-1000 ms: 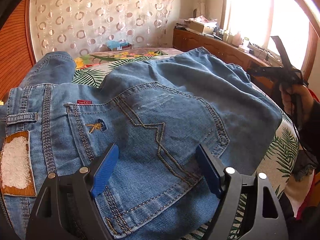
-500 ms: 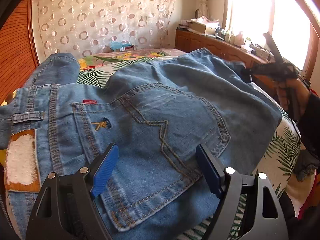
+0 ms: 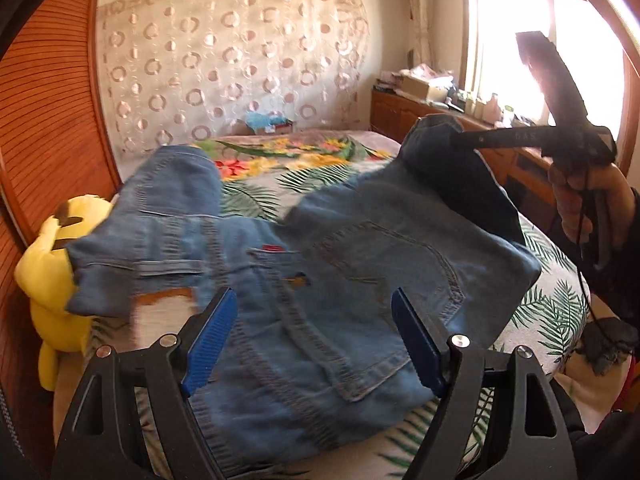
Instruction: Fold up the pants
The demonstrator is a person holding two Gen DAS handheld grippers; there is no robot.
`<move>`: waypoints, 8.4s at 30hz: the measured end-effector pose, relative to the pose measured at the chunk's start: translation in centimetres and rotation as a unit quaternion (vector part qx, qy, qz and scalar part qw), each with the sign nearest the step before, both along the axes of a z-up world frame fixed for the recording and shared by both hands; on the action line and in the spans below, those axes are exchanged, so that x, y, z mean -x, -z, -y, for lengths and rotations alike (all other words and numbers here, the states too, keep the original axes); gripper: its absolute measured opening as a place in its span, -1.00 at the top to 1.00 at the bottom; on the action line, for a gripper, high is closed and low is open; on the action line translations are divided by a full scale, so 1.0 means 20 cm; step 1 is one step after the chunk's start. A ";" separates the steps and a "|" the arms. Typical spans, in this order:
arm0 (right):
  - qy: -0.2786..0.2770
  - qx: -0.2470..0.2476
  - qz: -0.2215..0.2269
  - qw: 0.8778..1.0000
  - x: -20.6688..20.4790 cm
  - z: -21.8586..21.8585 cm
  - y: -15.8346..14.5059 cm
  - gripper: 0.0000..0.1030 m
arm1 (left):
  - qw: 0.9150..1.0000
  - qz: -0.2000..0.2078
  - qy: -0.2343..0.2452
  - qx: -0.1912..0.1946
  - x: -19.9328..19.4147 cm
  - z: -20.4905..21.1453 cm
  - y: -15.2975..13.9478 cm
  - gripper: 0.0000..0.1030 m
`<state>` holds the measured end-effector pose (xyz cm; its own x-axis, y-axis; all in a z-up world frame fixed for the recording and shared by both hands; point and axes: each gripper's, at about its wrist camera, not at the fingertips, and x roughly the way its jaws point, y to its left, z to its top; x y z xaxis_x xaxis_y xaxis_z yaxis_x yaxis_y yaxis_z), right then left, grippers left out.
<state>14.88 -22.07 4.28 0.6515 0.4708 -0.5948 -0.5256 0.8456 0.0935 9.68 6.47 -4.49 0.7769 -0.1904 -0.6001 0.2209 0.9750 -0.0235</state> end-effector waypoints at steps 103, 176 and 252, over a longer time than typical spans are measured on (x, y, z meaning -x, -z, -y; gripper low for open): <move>0.003 0.025 -0.038 0.999 0.15 -0.11 0.60 0.07 | 0.999 -0.018 -0.029 0.000 -0.14 -0.29 -0.07 -0.17; 0.011 -0.034 -0.026 0.999 0.16 -0.11 0.65 0.07 | 0.997 -0.072 -0.026 -0.018 0.03 -0.25 0.16 0.63; 0.240 0.024 -0.099 0.965 -0.43 0.92 0.54 0.36 | 0.999 -0.040 0.010 0.003 -0.18 0.26 0.13 -0.66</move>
